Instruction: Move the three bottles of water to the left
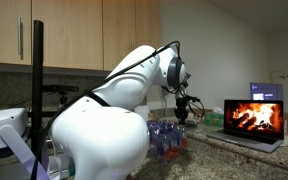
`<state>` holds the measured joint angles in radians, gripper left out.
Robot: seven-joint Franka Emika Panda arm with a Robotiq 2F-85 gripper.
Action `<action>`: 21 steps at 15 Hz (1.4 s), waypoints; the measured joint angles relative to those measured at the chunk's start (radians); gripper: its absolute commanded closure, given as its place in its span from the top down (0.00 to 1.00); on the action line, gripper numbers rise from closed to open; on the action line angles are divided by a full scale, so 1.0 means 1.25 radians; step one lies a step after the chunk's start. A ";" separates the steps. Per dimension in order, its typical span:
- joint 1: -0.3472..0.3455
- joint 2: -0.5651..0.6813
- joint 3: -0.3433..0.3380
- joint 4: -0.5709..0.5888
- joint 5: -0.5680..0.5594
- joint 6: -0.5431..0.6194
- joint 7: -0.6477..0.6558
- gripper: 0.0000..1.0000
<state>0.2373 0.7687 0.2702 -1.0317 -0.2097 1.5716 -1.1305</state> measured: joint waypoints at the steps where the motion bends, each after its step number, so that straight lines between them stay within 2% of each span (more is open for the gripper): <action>1: 0.000 0.003 0.000 0.003 0.001 0.002 0.000 0.16; 12: 0.003 0.025 -0.001 0.010 0.001 0.062 0.001 0.16; 13: 0.004 0.026 -0.002 0.010 0.000 0.067 0.002 0.35; 16: 0.007 0.024 -0.007 0.017 -0.004 0.072 0.015 0.35; 17: 0.008 0.024 -0.008 0.019 -0.004 0.072 0.015 0.15; 21: 0.011 0.030 -0.009 0.020 -0.004 0.064 0.015 0.15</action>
<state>0.2507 0.8065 0.2593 -1.0067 -0.2150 1.6514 -1.1116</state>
